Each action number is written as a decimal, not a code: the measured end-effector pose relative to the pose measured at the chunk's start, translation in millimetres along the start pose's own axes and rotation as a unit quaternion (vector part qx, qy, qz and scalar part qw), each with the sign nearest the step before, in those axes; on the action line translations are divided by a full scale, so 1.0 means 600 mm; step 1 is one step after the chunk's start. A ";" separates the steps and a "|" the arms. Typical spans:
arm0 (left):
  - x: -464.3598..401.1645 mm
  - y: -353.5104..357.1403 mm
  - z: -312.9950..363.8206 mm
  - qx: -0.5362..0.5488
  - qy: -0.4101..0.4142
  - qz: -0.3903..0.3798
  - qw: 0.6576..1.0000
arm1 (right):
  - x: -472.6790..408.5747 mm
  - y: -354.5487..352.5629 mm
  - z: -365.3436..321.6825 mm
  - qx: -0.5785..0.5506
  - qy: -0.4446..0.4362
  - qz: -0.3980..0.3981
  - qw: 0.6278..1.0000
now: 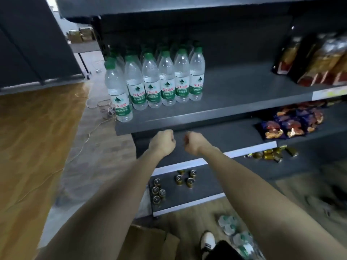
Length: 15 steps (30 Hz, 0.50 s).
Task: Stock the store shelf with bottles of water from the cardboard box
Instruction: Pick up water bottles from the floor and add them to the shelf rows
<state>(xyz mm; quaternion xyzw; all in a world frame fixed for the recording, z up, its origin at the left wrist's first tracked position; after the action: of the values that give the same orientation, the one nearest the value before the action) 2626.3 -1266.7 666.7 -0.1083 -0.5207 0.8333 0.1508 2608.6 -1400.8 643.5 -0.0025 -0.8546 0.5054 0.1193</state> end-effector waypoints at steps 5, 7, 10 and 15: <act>0.001 0.142 0.067 -0.015 0.026 -0.086 0.996 | 0.043 0.041 0.163 -0.042 0.104 -0.007 0.994; 0.002 0.197 0.105 -0.021 0.036 -0.118 0.992 | 0.063 0.054 0.230 -0.057 0.131 -0.003 0.990; 0.001 0.286 0.163 -0.027 0.051 -0.165 0.985 | 0.087 0.076 0.328 -0.066 0.168 -0.018 0.983; 0.019 0.463 0.237 -0.047 0.044 -0.247 0.967 | 0.136 0.147 0.510 -0.146 0.256 -0.028 0.955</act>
<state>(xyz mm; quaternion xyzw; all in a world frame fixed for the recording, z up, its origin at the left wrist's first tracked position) 2529.2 -1495.7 477.9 -0.0197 -0.5624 0.7393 0.3698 2455.6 -1611.7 442.6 -0.1257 -0.8594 0.3541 0.3469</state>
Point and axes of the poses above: each hand's wrist, its own x-axis away from the middle knuckle, its own y-axis out of the palm, z = x × y, the point moved 7 cm from there along -x, towards the middle knuckle, and after that the axes turned 6 degrees about y, right-handed, at the moved point
